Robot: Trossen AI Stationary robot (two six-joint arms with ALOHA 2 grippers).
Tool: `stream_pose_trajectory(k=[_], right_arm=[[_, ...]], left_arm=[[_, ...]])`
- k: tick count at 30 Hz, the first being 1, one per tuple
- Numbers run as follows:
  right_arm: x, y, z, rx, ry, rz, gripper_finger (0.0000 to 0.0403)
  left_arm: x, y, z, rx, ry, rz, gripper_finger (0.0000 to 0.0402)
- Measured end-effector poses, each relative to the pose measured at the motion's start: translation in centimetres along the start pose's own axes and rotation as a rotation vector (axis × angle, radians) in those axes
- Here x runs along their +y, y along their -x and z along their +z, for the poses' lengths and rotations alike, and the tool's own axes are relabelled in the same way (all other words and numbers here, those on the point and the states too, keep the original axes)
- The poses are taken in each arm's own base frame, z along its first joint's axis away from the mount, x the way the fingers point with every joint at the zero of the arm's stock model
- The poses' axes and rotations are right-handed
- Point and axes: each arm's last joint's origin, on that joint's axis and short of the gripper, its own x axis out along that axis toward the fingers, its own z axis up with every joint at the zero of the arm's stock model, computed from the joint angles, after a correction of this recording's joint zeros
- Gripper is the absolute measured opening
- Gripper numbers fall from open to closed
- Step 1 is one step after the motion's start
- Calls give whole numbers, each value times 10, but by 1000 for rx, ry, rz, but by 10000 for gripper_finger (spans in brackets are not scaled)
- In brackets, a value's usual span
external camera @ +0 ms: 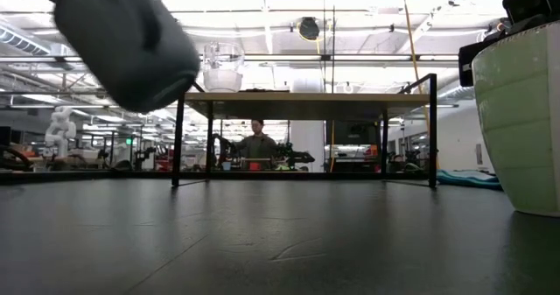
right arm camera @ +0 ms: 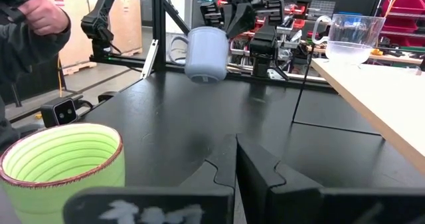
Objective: Stack small to large cups/mugs on shelf
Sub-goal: Put the gray mug on the shelf
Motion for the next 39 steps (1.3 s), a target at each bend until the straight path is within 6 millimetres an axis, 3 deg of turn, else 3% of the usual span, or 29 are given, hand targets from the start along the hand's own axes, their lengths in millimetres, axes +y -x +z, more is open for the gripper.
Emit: stream_pose_trajectory(k=[28, 39], right_arm=[[0, 0, 0, 0, 8, 0, 0], [0, 0, 0, 2, 9, 0, 0]], left_arm=[[44, 6, 25, -292, -101, 118, 0], [67, -19, 47, -255, -148, 89, 0]])
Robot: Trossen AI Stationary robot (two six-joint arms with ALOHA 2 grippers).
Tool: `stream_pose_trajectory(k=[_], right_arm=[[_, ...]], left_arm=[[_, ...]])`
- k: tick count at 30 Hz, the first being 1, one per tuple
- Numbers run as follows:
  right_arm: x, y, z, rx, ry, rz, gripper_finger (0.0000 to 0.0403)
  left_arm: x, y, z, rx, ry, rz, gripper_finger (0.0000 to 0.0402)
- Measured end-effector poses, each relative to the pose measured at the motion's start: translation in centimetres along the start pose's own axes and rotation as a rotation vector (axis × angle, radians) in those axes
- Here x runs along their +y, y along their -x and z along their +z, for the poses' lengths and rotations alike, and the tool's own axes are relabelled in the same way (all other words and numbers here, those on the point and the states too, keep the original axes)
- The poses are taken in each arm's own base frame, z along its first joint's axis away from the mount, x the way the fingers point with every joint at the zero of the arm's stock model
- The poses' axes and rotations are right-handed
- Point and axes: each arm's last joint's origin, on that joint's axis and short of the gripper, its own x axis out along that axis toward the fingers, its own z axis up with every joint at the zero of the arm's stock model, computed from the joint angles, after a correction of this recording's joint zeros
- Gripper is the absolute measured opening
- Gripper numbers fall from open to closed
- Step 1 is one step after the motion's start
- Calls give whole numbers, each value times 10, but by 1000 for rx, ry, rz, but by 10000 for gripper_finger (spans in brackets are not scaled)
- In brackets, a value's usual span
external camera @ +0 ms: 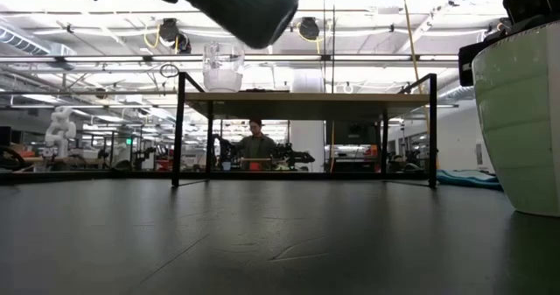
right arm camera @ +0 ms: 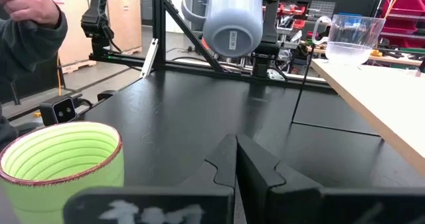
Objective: Stack small to large cups/mugs on shelf
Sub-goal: Put the gray mug on the shelf
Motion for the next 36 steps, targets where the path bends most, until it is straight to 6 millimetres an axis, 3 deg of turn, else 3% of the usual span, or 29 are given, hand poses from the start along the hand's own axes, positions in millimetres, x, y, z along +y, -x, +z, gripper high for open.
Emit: stream_pose_trajectory(k=[5, 19, 26, 36], right_arm=[[0, 0, 0, 2, -1, 0, 0], [0, 0, 0, 2, -1, 0, 0], [0, 0, 0, 2, -1, 0, 0], [0, 0, 0, 1, -1, 0, 0]], left_arm=[[11, -7, 9, -6, -2, 8, 0], [11, -7, 6, 24, 17, -9, 0], [19, -6, 13, -25, 57, 118, 0], [39, 0, 7, -9, 77, 226, 0]])
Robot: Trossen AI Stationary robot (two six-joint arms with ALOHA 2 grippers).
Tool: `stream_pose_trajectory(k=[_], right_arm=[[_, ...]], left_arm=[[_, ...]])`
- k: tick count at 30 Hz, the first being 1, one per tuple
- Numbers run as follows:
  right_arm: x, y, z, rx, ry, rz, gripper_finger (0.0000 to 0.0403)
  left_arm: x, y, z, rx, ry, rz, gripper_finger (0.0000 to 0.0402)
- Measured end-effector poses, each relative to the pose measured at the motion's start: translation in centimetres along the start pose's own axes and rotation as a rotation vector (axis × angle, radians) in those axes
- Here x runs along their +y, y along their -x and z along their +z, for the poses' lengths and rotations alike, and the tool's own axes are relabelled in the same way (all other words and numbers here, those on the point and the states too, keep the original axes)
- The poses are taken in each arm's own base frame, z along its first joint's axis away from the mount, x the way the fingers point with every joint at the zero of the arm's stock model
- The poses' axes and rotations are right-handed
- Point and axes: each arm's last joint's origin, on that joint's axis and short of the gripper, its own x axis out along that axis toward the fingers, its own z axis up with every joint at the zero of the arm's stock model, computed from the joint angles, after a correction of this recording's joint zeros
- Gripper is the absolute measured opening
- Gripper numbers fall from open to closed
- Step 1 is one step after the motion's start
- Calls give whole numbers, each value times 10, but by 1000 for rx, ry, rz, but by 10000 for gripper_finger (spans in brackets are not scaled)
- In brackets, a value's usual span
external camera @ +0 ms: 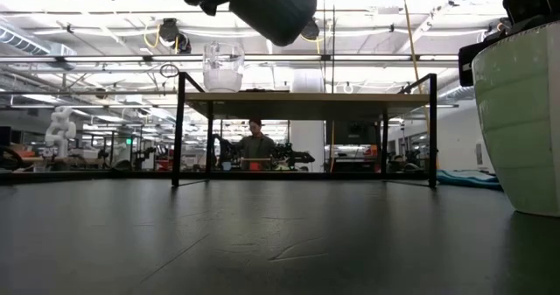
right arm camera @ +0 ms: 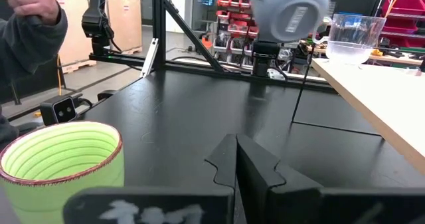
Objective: Stack small to large cups/mugs on shelf
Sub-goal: Put the gray mug on the shelf
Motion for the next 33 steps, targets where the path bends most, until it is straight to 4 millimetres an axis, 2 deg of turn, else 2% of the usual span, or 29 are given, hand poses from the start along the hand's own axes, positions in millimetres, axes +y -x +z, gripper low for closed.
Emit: stream_pose_trajectory(k=[15, 33], right_arm=[[0, 0, 0, 0, 0, 0, 0], [0, 0, 0, 0, 0, 0, 0]], left_arm=[[29, 5, -3, -52, 34, 27, 0], [29, 5, -2, -57, 68, 25, 0]])
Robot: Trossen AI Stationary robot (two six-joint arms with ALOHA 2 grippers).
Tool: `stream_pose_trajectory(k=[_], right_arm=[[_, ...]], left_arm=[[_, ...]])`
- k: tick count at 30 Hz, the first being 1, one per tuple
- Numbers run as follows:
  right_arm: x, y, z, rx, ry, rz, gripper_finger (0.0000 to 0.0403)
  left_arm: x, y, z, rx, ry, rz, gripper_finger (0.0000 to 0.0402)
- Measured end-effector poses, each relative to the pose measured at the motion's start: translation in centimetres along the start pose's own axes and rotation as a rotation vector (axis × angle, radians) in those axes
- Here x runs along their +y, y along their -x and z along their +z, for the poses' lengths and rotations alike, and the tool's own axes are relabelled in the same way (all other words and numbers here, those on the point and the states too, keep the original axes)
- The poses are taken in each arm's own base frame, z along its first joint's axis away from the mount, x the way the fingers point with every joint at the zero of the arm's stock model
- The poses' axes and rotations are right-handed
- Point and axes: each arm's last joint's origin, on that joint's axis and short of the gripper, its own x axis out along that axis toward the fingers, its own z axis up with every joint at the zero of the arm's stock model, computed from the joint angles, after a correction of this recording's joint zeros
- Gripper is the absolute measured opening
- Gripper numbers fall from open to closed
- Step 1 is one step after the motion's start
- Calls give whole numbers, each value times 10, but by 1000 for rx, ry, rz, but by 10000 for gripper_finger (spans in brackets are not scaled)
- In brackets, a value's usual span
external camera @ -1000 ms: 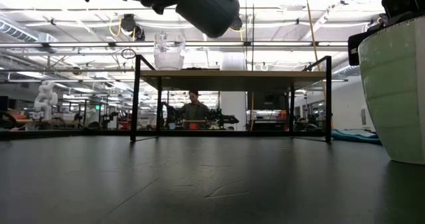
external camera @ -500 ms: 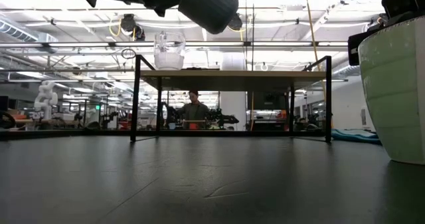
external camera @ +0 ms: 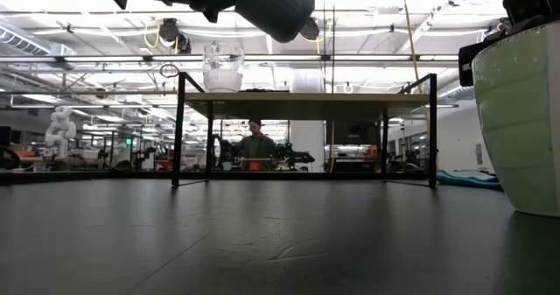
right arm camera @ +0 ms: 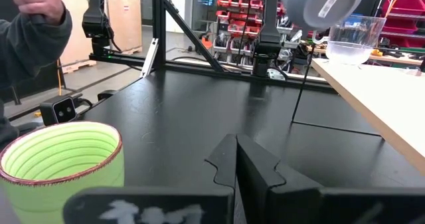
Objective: Stack small to large cups/mugs on shelf
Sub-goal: Put the gray mug on the shelf
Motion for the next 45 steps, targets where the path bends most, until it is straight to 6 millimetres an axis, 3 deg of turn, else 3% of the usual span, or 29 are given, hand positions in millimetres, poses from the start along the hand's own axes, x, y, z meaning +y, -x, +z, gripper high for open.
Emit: stream_pose_trajectory(k=[10, 16, 25, 33, 39, 45], right_arm=[[0, 0, 0, 0, 18, 0, 0], [0, 0, 0, 0, 18, 0, 0], [0, 0, 0, 2, 18, 0, 0], [0, 0, -2, 21, 13, 2, 0], [0, 0, -2, 24, 0, 2, 0], [0, 0, -2, 25, 2, 3, 0]], left_arm=[[1, 0, 6, -60, 2, 13, 0], [7, -1, 21, -101, -7, 29, 0], [21, -30, 49, -58, -9, 27, 0], [44, -50, 59, -39, -7, 38, 0], [56, -51, 55, -3, 9, 68, 0], [57, -51, 53, 22, 18, 65, 0]])
